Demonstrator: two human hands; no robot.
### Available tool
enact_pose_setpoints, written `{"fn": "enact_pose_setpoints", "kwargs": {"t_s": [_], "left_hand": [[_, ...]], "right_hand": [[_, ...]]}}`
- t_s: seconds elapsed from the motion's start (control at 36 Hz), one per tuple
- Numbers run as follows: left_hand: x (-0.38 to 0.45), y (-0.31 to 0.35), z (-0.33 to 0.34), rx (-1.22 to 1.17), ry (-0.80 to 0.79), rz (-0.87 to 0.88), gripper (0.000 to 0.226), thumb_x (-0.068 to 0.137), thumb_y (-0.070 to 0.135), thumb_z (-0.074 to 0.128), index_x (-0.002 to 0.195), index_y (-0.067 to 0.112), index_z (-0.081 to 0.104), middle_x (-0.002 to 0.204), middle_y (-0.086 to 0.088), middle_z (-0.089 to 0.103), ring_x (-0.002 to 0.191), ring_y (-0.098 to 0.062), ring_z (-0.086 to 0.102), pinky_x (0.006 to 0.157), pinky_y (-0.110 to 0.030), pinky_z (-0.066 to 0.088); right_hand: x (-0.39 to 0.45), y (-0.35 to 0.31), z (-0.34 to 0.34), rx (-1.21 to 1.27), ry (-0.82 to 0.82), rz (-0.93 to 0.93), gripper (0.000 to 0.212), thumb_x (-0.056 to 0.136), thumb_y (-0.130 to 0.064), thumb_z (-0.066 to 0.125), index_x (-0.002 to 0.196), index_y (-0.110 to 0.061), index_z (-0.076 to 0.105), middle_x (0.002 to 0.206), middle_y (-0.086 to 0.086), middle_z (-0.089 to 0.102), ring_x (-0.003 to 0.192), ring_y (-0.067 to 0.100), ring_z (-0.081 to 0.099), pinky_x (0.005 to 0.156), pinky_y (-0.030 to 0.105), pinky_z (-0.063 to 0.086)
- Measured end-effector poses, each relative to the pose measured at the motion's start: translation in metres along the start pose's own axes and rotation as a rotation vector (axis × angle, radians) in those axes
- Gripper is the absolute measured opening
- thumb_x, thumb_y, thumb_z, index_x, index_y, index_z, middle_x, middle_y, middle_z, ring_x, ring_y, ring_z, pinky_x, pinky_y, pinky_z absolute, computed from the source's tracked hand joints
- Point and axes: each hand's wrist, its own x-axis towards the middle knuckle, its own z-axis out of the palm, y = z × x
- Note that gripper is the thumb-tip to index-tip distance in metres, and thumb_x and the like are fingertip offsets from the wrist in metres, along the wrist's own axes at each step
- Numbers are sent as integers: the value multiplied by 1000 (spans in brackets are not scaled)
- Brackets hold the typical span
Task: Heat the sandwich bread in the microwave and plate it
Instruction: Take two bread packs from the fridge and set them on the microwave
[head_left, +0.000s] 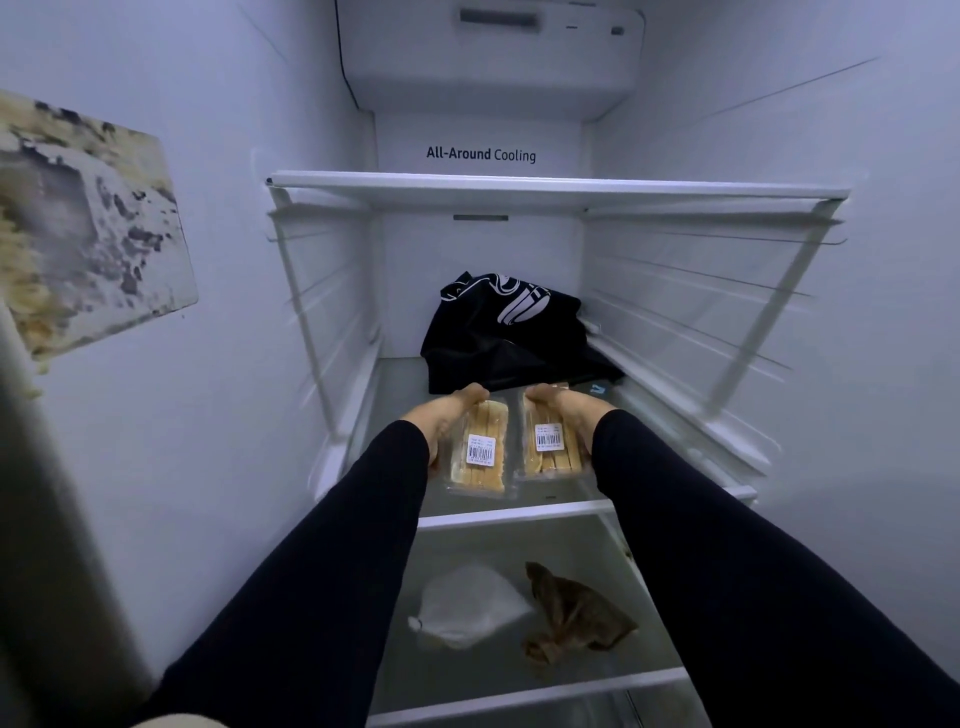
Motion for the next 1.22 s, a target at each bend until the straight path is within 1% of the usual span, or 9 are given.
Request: {"fn": "enact_pose_setpoints", "kwargs": {"t_s": [0.17, 0.25, 0.36, 0.47, 0.64, 0.75, 0.89, 1.03, 1.22], "left_hand": [[-15, 1, 4, -30, -93, 66, 64, 63, 64, 68, 101, 13, 67, 100, -11, 69, 88, -29, 66, 93, -42, 52], [-22, 2, 6, -97, -148, 102, 36, 82, 51, 61, 84, 15, 62, 74, -7, 65, 62, -24, 62, 71, -32, 53], [-22, 3, 5, -103, -138, 134, 34, 83, 51, 59, 90, 17, 61, 74, -7, 63, 62, -24, 61, 75, -34, 52], [-25, -1, -2, -147, -128, 130, 32, 89, 47, 53, 83, 16, 56, 67, -6, 57, 57, -22, 56, 65, -29, 50], [-37, -11, -7, -207, -137, 146, 39, 92, 47, 49, 76, 13, 58, 54, -3, 61, 54, -20, 57, 61, -28, 50], [-52, -15, -6, -231, -154, 169, 40, 91, 49, 48, 75, 14, 57, 63, -4, 61, 58, -20, 58, 65, -29, 51], [-78, -18, -3, -235, -174, 235, 41, 93, 49, 45, 70, 17, 56, 58, 0, 62, 58, -19, 59, 57, -26, 53], [-113, -22, 3, -250, -205, 259, 40, 91, 50, 47, 68, 18, 56, 60, -1, 62, 61, -19, 57, 63, -29, 51], [-152, -34, 9, -230, -274, 284, 43, 90, 51, 46, 64, 17, 56, 58, 0, 59, 57, -18, 55, 63, -27, 49]], "right_hand": [[-3, 3, 4, 47, 4, 40, 39, 75, -44, 76, 88, -9, 64, 64, 6, 65, 38, 18, 62, 42, 25, 53], [9, 12, 4, 91, 27, 38, 82, 41, -54, 85, 108, -9, 67, 83, 9, 75, 60, 24, 71, 56, 34, 58], [34, 26, 4, 117, 73, 16, 111, 18, -65, 86, 116, -15, 67, 91, 7, 76, 80, 26, 73, 80, 43, 59], [2, 19, 7, 171, 87, -39, 86, 45, -58, 82, 115, -10, 65, 78, 7, 74, 73, 25, 73, 79, 43, 60], [-14, 35, 5, 220, 125, -82, 104, 32, -69, 78, 117, -10, 63, 100, 10, 73, 94, 28, 70, 91, 44, 55], [-39, 33, 1, 261, 91, -150, 77, 52, -61, 78, 107, -9, 66, 83, 7, 74, 82, 25, 72, 88, 45, 57], [-61, 36, -9, 252, 79, -211, 89, 51, -68, 76, 118, -10, 63, 80, 5, 76, 79, 23, 73, 88, 44, 57], [-101, 45, -14, 294, 5, -287, 44, 79, -54, 67, 98, -15, 65, 78, 5, 67, 61, 17, 67, 62, 30, 58], [-155, 63, -22, 344, 14, -348, 45, 85, -52, 62, 105, -11, 65, 82, 9, 68, 63, 20, 66, 54, 27, 55]]}}
